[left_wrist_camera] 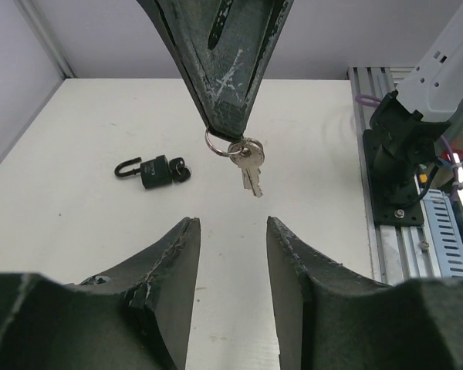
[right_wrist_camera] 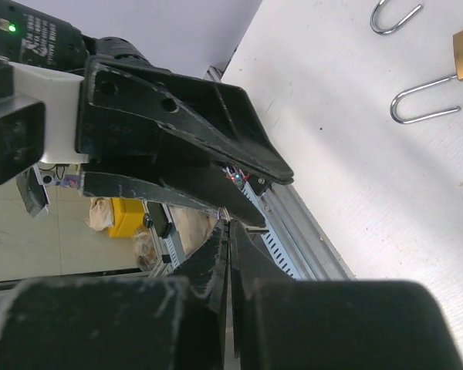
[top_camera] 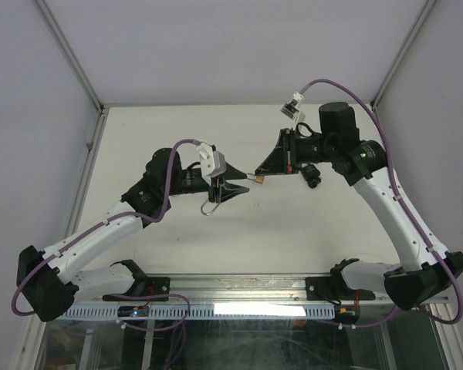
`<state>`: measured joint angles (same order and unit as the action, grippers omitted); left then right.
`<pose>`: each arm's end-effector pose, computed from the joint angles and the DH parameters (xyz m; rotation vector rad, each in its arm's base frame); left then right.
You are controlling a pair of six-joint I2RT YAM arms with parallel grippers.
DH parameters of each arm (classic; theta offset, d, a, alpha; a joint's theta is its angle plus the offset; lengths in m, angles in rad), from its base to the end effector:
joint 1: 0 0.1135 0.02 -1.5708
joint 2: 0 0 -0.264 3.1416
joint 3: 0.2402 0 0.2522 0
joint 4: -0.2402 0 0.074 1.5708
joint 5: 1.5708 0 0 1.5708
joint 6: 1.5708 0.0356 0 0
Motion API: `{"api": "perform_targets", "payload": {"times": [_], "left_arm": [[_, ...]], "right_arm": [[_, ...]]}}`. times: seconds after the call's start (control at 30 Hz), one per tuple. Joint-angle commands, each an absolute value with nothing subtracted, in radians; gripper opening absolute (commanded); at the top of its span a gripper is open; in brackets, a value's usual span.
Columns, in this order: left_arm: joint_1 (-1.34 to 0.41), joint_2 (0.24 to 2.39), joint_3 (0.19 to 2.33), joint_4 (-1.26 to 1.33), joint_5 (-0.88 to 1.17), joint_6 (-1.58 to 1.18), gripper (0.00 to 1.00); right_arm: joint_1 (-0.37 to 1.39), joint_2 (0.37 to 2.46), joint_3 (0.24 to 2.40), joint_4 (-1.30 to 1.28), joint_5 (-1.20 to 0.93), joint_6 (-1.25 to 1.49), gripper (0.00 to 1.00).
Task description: Unlock with the key
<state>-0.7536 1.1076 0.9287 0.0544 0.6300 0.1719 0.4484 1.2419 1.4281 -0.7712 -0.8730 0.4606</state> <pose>0.1721 -0.1903 0.3524 1.1945 1.3008 -0.9594 0.2091 0.1308 0.4142 -0.5393 2.2093 1.4448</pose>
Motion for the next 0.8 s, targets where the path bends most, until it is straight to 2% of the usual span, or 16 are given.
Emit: {"api": "perform_targets", "payload": {"times": [0.0,0.37,0.57,0.67,0.77], "left_arm": [[-0.773,1.111,0.899,0.216,0.636,0.171,0.40],[-0.814,1.150,0.905,0.309,0.576,0.165,0.29],[-0.815,1.133,0.911,0.289,0.575,0.225,0.06],[-0.816,1.127,0.921,0.252,0.577,0.247,0.00],[-0.816,1.118,0.925,0.225,0.575,0.252,0.00]], "right_arm": [[0.443,1.210,1.438,-0.703,-0.898,0.491,0.00],[0.442,1.196,1.431,-0.694,-0.894,0.502,0.00],[0.438,1.188,1.424,-0.690,-0.898,0.502,0.00],[0.436,1.186,1.420,-0.692,-0.902,0.499,0.00],[0.430,1.185,1.421,-0.697,-0.905,0.494,0.00]]}}
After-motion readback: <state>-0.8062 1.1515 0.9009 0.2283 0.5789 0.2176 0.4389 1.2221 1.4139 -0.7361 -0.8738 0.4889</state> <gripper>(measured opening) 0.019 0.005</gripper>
